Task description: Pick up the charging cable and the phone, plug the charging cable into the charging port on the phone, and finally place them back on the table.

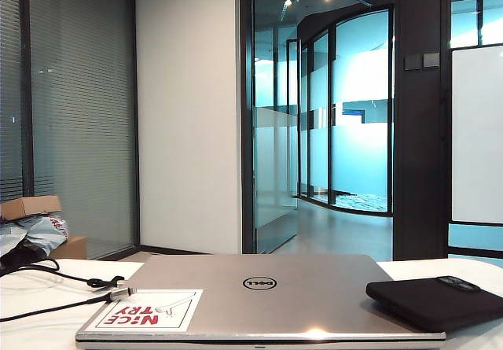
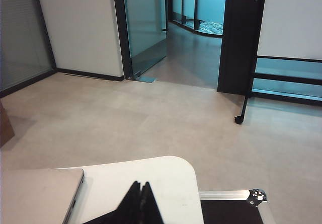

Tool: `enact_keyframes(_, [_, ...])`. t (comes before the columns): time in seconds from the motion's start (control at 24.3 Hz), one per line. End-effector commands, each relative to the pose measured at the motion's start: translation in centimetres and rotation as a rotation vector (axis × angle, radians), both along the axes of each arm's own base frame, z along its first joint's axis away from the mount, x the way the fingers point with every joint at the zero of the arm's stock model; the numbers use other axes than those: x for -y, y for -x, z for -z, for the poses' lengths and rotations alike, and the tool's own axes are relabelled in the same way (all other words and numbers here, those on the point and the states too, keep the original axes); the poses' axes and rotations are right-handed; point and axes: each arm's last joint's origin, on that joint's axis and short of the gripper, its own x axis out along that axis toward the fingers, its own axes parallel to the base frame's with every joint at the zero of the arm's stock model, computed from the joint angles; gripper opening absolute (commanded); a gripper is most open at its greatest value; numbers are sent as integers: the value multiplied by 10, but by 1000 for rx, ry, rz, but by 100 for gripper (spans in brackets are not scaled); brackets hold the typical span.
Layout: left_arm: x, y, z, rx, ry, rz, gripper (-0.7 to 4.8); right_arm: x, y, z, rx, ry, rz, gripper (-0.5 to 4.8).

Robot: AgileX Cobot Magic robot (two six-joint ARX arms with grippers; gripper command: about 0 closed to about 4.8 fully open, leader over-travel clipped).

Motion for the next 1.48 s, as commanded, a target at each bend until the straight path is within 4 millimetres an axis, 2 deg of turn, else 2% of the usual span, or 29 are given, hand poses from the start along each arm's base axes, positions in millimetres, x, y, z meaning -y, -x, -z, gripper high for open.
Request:
enact_keyframes(0.04, [0,0,-1,13,-1,3,-5,0,0,1,6,19,-2,-5])
enact_keyframes(0.25, [0,0,-1,13,0,3,-5,0,0,2,-5,23,-1,-5])
enact_keyframes(0.41, [0,1,-11,76,181,21,-5,0,3,-11,18,24,16,-5])
enact_keyframes(0.49, [0,5,-26,143,267,40,-5,2,7,-26,46,16,57,-5])
enact_keyframes(0.62, [0,14,-57,235,248,49,-5,3,15,-49,77,12,79,-5])
enact_keyframes(0.74, [0,23,-79,285,182,41,-5,3,20,-67,99,11,78,-5])
enact_keyframes(0.95, [1,24,-97,283,146,34,-5,2,18,-88,87,8,65,-5])
enact_keyframes(1.11, [0,16,-108,245,146,31,-5,1,10,-107,60,10,50,-5])
enact_keyframes(1.24, [0,2,-117,184,148,27,-5,-1,-1,-125,30,12,24,-5])
enact_keyframes(1.48, [2,-23,-125,94,151,34,-5,-13,-22,-154,-10,15,-131,-5])
